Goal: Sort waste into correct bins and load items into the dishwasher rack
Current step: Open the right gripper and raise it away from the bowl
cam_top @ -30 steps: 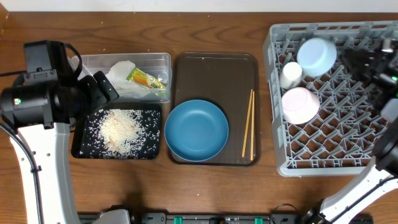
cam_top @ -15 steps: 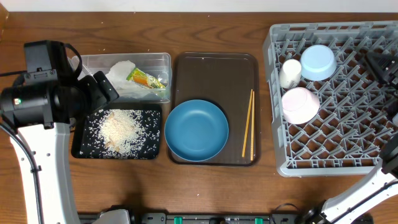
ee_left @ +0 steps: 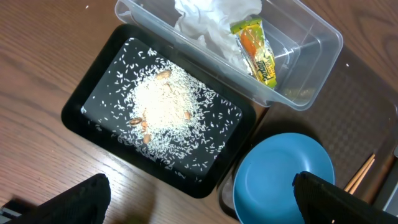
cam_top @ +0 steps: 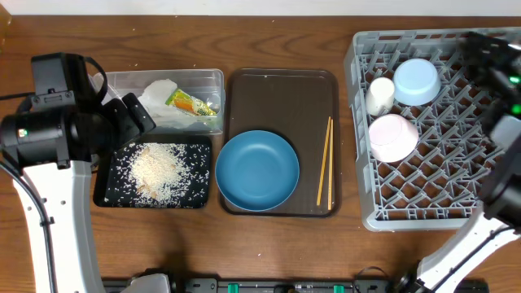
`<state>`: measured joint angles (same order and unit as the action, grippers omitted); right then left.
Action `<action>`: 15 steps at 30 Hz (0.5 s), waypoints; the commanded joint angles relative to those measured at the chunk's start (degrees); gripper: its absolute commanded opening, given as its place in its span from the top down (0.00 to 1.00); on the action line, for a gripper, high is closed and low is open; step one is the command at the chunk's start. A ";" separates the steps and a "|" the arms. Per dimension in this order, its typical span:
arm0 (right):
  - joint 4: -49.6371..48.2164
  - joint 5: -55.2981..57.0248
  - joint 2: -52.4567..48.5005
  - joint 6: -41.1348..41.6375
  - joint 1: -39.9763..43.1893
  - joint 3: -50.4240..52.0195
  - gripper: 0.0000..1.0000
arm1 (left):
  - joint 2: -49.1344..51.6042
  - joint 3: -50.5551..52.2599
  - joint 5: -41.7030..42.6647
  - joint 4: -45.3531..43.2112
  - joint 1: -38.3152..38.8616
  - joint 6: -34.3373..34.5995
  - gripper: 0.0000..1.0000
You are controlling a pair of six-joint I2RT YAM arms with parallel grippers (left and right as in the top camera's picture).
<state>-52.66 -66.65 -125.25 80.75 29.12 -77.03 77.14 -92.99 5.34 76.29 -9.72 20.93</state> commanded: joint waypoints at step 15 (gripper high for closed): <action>93.35 38.21 -0.85 -75.95 -16.48 -37.13 0.49 | 0.07 -0.07 -0.90 0.13 -0.28 -0.33 0.04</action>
<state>29.76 -48.75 -126.34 24.91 14.52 -107.07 77.14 -92.99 5.34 76.31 -9.72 20.93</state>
